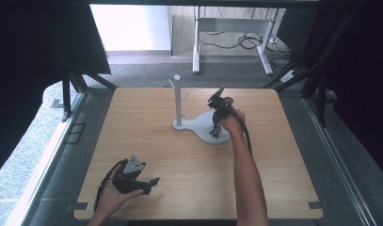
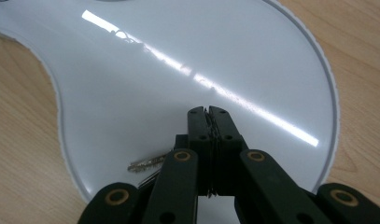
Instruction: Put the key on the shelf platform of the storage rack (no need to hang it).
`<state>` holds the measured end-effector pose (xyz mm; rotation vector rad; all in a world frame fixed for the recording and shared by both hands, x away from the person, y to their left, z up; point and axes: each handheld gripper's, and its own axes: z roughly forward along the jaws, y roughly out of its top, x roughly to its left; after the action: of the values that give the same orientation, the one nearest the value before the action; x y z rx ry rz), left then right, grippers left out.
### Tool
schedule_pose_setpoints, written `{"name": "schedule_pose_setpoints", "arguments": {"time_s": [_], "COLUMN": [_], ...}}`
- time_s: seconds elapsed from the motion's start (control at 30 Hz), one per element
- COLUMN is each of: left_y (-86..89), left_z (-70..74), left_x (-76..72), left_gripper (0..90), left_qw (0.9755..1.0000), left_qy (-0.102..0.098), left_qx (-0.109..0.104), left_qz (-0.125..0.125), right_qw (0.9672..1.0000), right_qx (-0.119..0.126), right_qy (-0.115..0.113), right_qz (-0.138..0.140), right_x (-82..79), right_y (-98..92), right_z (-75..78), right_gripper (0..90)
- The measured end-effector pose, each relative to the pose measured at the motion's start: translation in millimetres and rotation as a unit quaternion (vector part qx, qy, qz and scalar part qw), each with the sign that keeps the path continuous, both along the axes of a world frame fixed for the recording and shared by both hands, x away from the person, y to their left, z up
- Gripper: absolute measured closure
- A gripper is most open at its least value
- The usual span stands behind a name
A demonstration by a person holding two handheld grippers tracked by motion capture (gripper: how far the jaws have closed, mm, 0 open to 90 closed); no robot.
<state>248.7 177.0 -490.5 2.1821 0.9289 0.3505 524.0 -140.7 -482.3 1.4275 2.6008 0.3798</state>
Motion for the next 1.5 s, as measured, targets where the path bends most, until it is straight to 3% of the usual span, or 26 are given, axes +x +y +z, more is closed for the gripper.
{"name": "schedule_pose_setpoints", "arguments": {"time_s": [0.2, 0.47, 0.53, 0.97, 1.2, 1.4, 1.5], "left_y": [0.7, -0.4, -0.4, -0.2, -1.4, 1.6, 1.2], "left_z": [-0.8, -1.2, -1.6, -3.8, -4.1, -4.3, -3.8], "left_x": [-0.1, -0.1, 0.5, 3.6, 0.7, -4.3, -6.4], "left_gripper": [23.7, 23.7, 23.7, 23.6, 23.7, 23.7, 23.7], "left_qw": [1.0, 1.0, 1.0, 1.0, 1.0, 0.9999, 0.9999], "left_qy": [0.002, 0.002, 0.003, 0.009, 0.008, 0.006, 0.005], "left_qx": [0.001, 0.002, 0.002, -0.001, 0.003, 0.008, 0.007], "left_qz": [0.001, 0.0, 0.0, 0.001, 0.003, 0.01, 0.011], "right_qw": [0.9999, 0.9999, 0.9998, 0.9984, 0.9959, 0.9923, 0.9917], "right_qx": [0.008, -0.001, 0.002, 0.019, 0.037, 0.051, 0.057], "right_qy": [-0.005, -0.012, -0.019, -0.046, -0.062, -0.071, -0.073], "right_qz": [-0.008, 0.008, 0.007, 0.027, 0.054, 0.087, 0.09], "right_x": [0.1, -3.8, -6.2, -18.7, -36.6, -64.5, -74.9], "right_y": [-2.4, 1.5, 3.0, 1.2, -5.0, -18.8, -23.3], "right_z": [-5.3, -5.5, -3.0, 17.4, 29.8, 40.2, 41.8], "right_gripper": [88.3, 68.7, 62.9, 56.1, 53.2, 51.6, 51.6]}}
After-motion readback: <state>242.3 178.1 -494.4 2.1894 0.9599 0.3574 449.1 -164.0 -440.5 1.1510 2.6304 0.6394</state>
